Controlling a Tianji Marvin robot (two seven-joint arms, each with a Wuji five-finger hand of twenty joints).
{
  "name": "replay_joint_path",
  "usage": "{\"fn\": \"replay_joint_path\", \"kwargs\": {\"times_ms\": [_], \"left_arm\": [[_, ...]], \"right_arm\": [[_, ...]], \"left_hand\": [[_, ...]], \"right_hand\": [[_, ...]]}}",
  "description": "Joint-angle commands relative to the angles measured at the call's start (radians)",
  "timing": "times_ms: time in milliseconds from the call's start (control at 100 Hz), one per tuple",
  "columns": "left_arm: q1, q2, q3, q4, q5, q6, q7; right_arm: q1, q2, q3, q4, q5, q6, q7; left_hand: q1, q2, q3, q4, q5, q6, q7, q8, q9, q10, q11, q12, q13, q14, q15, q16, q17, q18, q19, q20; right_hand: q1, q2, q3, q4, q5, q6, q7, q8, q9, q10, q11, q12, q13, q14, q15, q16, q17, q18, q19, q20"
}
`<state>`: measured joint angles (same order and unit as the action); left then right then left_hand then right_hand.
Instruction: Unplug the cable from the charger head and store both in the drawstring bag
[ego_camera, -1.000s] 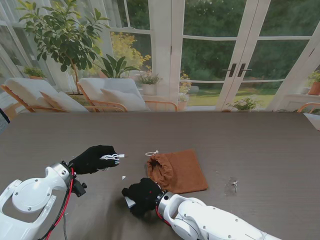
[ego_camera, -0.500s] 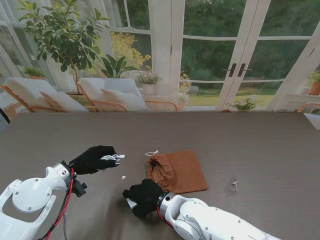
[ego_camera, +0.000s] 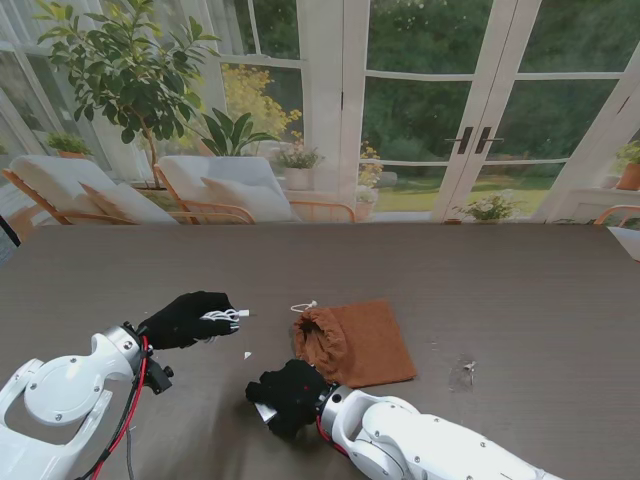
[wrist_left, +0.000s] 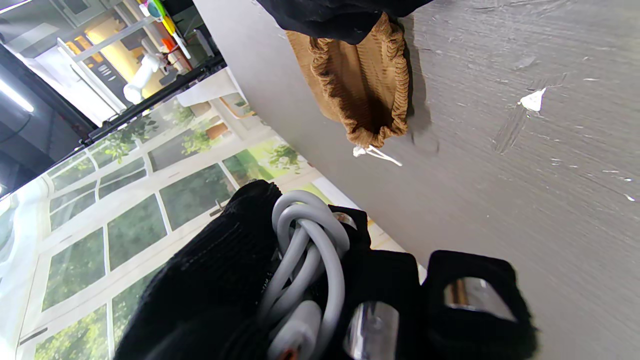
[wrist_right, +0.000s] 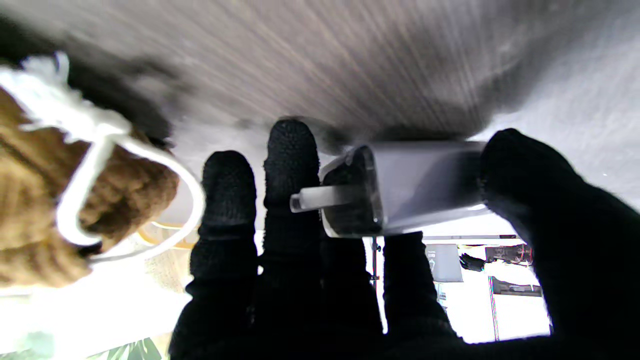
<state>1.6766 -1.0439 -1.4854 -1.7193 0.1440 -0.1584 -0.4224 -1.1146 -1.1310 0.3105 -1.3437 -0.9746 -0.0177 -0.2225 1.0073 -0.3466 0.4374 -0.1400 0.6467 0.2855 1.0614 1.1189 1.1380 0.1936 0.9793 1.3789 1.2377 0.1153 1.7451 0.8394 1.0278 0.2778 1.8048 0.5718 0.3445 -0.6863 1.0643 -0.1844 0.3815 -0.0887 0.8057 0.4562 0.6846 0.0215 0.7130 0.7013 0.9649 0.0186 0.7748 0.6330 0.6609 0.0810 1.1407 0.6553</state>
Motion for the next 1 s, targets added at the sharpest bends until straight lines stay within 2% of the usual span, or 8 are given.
{"fn": "replay_joint_path", "kwargs": {"times_ms": [0,250,340,480,710,990], "left_arm": [[0.002,0.0,-0.001,0.0,-0.004,0.002,-0.022],[0.007,0.0,-0.003,-0.003,-0.003,0.004,-0.023],[0.007,0.0,-0.003,-0.003,-0.002,0.004,-0.023],[0.005,0.0,-0.002,0.0,-0.003,0.004,-0.025],[0.002,0.001,0.001,0.003,-0.004,0.004,-0.03],[0.004,-0.001,-0.002,0.003,-0.002,0.003,-0.021]], "right_arm": [[-0.007,0.003,0.0,-0.01,-0.004,-0.004,0.022],[-0.009,0.007,0.0,-0.017,-0.008,-0.003,0.029],[-0.01,0.012,0.003,-0.029,-0.017,0.004,0.038],[-0.02,0.017,0.018,-0.045,-0.023,0.005,0.046],[-0.021,0.02,0.022,-0.052,-0.028,0.006,0.051],[-0.094,0.03,0.127,-0.12,-0.008,-0.003,0.073]], "left_hand": [[0.169,0.132,0.223,0.084,0.106,-0.124,0.277,0.038,0.117,-0.01,0.106,0.021,0.032,-0.046,0.117,-0.008,0.048,0.015,0.264,-0.012],[0.168,0.131,0.225,0.084,0.106,-0.123,0.276,0.036,0.118,-0.011,0.105,0.021,0.032,-0.045,0.117,-0.008,0.048,0.015,0.264,-0.011],[0.168,0.132,0.225,0.084,0.106,-0.122,0.276,0.036,0.118,-0.011,0.105,0.021,0.032,-0.046,0.117,-0.008,0.048,0.015,0.264,-0.011],[0.168,0.131,0.225,0.084,0.106,-0.123,0.276,0.036,0.118,-0.011,0.105,0.021,0.032,-0.046,0.117,-0.008,0.048,0.016,0.264,-0.011],[0.168,0.132,0.225,0.084,0.106,-0.124,0.276,0.036,0.118,-0.011,0.105,0.021,0.032,-0.046,0.116,-0.008,0.048,0.016,0.264,-0.011],[0.168,0.132,0.224,0.084,0.105,-0.123,0.276,0.035,0.118,-0.011,0.105,0.021,0.032,-0.045,0.116,-0.008,0.048,0.016,0.264,-0.012]], "right_hand": [[-0.019,-0.048,0.036,0.033,-0.039,-0.014,-0.01,0.01,-0.033,-0.019,-0.014,-0.014,-0.031,0.008,-0.032,-0.024,-0.182,0.016,-0.029,-0.044],[-0.035,-0.059,0.025,0.031,-0.078,-0.001,-0.039,-0.004,-0.068,-0.006,-0.029,-0.023,-0.067,0.019,-0.061,-0.039,-0.209,0.024,-0.046,-0.054],[-0.051,-0.043,-0.005,0.035,-0.121,0.019,-0.077,-0.028,-0.115,0.008,-0.072,-0.056,-0.108,0.041,-0.129,-0.078,-0.24,0.043,-0.076,-0.069],[-0.058,-0.028,-0.028,0.04,-0.135,0.034,-0.09,-0.05,-0.14,0.017,-0.129,-0.12,-0.149,0.07,-0.24,-0.145,-0.284,0.085,-0.147,-0.112],[-0.071,-0.016,-0.041,0.043,-0.121,0.037,-0.088,-0.057,-0.14,0.022,-0.145,-0.147,-0.165,0.09,-0.316,-0.187,-0.299,0.106,-0.183,-0.143],[-0.088,0.012,-0.067,0.042,-0.11,0.024,-0.093,-0.063,-0.122,0.012,-0.159,-0.163,-0.161,0.092,-0.341,-0.198,-0.29,0.116,-0.185,-0.151]]}}
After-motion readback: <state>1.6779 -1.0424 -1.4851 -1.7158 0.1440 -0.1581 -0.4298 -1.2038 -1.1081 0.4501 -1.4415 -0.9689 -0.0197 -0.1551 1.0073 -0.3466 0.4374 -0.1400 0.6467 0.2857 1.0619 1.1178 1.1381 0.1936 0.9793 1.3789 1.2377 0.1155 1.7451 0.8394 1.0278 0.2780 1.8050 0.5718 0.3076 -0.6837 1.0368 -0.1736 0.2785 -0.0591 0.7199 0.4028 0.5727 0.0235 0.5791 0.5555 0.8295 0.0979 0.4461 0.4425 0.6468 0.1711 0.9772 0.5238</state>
